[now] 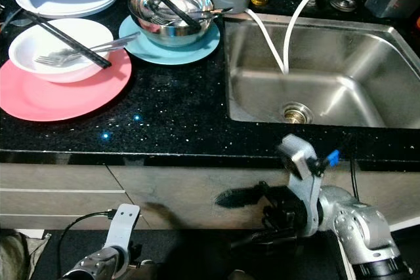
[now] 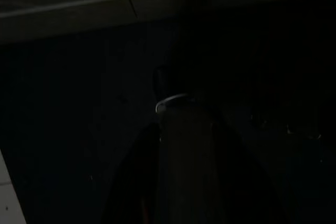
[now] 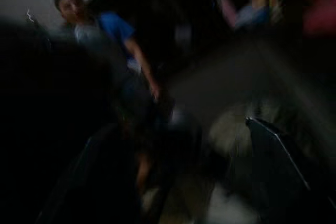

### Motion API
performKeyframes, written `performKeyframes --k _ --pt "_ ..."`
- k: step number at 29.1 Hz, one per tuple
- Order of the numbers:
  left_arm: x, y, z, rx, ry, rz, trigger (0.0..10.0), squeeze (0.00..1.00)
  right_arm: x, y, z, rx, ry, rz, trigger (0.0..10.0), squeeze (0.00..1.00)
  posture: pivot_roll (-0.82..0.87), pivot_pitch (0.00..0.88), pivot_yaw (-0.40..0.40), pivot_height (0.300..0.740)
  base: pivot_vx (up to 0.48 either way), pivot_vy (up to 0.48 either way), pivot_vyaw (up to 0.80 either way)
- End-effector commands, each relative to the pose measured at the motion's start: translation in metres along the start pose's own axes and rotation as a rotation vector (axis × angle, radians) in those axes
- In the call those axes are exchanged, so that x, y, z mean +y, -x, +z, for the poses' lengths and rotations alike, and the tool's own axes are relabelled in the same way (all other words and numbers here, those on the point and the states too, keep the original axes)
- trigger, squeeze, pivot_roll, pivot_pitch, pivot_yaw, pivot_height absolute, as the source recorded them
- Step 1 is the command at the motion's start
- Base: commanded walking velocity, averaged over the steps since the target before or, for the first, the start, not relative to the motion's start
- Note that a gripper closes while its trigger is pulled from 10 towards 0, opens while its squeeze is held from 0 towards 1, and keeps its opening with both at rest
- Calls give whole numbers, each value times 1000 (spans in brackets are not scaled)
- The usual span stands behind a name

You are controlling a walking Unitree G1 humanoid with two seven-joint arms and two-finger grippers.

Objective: Kitchen organization

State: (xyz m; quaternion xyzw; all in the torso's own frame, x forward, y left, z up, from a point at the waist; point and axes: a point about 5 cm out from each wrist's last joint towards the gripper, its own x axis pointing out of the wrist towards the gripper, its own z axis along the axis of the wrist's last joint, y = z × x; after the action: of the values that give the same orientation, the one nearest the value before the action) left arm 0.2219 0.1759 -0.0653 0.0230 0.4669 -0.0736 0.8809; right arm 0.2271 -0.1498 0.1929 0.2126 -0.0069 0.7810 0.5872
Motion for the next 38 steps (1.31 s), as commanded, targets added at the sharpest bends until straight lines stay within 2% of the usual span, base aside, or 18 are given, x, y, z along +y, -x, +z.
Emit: performKeyframes --k 1,3,4,5,7,9,10,11,13,16,21,28,31,34,36,38 --pt "-2 0 -12 37 3 -6 10000 0 -5 -12 18 -89 109 -51 10000 0 8 141 -60 740 0 0 0" --pt "-3 0 -12 35 4 -7 10000 0 -17 -22 31 -139 194 -151 10000 0 5 139 -63 740 0 0 0" --pt "-3 0 -12 35 4 -8 10000 0 -28 -28 34 -118 234 -238 10000 0 4 138 -64 740 0 0 0" --pt "-3 0 -12 35 4 -8 10000 0 -28 -28 34 -118 234 -238 10000 0 4 138 -64 740 0 0 0" --pt "-3 0 -12 35 4 -9 10000 0 -39 -36 38 -98 283 -342 10000 0 2 139 -64 740 0 0 0" --pt "-4 0 -11 34 4 -10 10000 0 -61 -45 51 -137 354 -534 10000 0 4 140 -66 740 0 0 0" --pt "-4 0 -11 33 5 -10 10000 0 -73 -48 57 -147 367 -642 10000 0 5 138 -65 740 0 0 0" --pt "-4 0 -11 33 5 -10 10000 0 -73 -48 57 -147 367 -642 10000 0 5 138 -65 740 0 0 0" --pt "-4 0 -11 33 5 -11 10000 0 -86 -54 64 -161 393 -748 10000 0 3 140 -63 740 0 0 0" --pt "-4 0 -11 33 4 -11 10000 0 -92 -59 71 -184 423 -790 10000 0 4 140 -66 740 0 0 0" --pt "-4 0 -11 31 4 -12 10000 0 -102 -70 90 -232 480 -856 10000 0 5 141 -60 740 0 0 775" --pt "-3 0 -11 35 -4 -12 10000 0 -108 -85 98 -206 544 -882 10000 0 15 145 -58 740 0 0 769" --pt "-3 0 -11 35 -2 -11 10000 0 -111 -86 98 -196 545 -890 10000 0 16 145 -60 740 0 0 769" --pt "-3 0 -11 33 0 -10 10000 0 -116 -87 100 -185 578 -929 10000 0 18 147 -63 740 0 0 769" --pt "-4 0 -11 32 1 -10 10000 0 -122 -84 108 -209 623 -1010 10000 0 19 146 -65 740 0 0 756" --pt "-4 0 -11 32 1 -10 10000 0 -122 -84 108 -209 623 -1010 10000 0 19 146 -65 740 0 0 756"
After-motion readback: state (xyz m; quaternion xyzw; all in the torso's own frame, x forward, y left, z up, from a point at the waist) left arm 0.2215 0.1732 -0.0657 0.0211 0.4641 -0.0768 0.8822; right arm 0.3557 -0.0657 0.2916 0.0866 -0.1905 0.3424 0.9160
